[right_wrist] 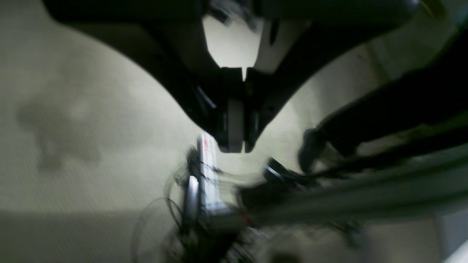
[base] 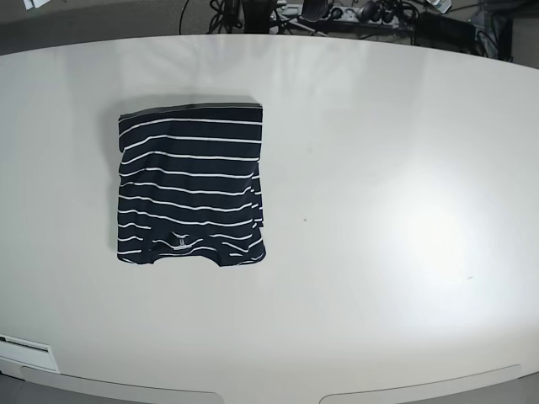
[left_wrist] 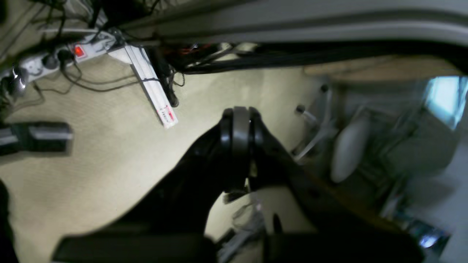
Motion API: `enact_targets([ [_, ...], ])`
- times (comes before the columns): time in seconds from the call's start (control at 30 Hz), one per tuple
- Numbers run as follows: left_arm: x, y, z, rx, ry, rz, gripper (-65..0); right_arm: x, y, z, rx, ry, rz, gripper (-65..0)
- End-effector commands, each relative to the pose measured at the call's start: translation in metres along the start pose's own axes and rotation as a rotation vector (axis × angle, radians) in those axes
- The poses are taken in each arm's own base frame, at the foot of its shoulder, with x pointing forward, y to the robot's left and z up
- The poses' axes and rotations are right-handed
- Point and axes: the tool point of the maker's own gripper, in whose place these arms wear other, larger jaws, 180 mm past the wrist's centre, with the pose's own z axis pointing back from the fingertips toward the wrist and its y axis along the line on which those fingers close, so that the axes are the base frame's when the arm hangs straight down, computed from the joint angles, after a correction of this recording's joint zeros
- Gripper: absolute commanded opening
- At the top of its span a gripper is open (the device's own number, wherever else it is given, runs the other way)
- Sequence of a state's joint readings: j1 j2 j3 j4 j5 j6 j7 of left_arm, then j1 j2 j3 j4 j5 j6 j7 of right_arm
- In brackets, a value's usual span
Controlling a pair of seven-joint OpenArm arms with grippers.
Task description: Fold the T-shirt properly
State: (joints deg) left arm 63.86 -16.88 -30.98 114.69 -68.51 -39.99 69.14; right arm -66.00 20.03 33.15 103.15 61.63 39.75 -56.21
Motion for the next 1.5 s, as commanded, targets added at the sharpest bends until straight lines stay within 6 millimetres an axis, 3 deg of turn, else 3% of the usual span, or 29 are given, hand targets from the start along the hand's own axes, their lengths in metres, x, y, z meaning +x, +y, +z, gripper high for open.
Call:
enact_targets([
  [0.0, -0.005, 0.013, -0.005, 0.01, 0.002, 0.037, -65.0, -0.003, -0.002, -0.01, 0.006, 0.007, 0.011, -65.0],
  [0.2, -0.035, 0.116, -0.066, 0.133, 0.002, 0.258, -65.0, -0.015, -0.023, -0.095, -0.017, 0.068, 0.098, -65.0],
  [0.33, -0.055, 0.171, -0.096, 0.236, 0.013, 0.329, -65.0, -0.016, -0.037, -0.139, -0.044, 0.117, 0.132, -65.0],
  [0.43, -0.062, 0.199, -0.113, 0.31, -0.026, 0.306, -65.0, -0.015, -0.057, -0.165, -0.123, 0.122, 0.169, -65.0],
  [0.63, -0.057, 0.228, -0.143, 0.476, -0.054, 0.138, -65.0, -0.017, -0.086, -0.203, -0.244, 0.134, 0.254, -65.0],
  [0.73, -0.054, 0.229, -0.162, 0.561, -0.008, 0.074, -65.0, -0.023, -0.08, -0.221, -0.251, 0.176, 0.263, -65.0],
  [0.83, -0.049, 0.214, -0.189, 0.579, 0.007, 0.028, -65.0, -0.024, -0.069, -0.238, -0.279, 0.181, 0.278, -65.0],
  [0.97, -0.041, 0.186, -0.222, 0.556, -0.006, 0.002, -65.0, -0.025, -0.035, -0.262, -0.259, 0.169, 0.339, -65.0],
  [1.1, -0.04, 0.164, -0.242, 0.526, -0.016, 0.012, -65.0, -0.029, -0.005, -0.278, -0.225, 0.163, 0.354, -65.0],
  [1.47, -0.028, 0.167, -0.243, 0.529, -0.042, 0.054, -65.0, -0.023, 0.033, -0.291, -0.116, 0.131, 0.353, -65.0],
])
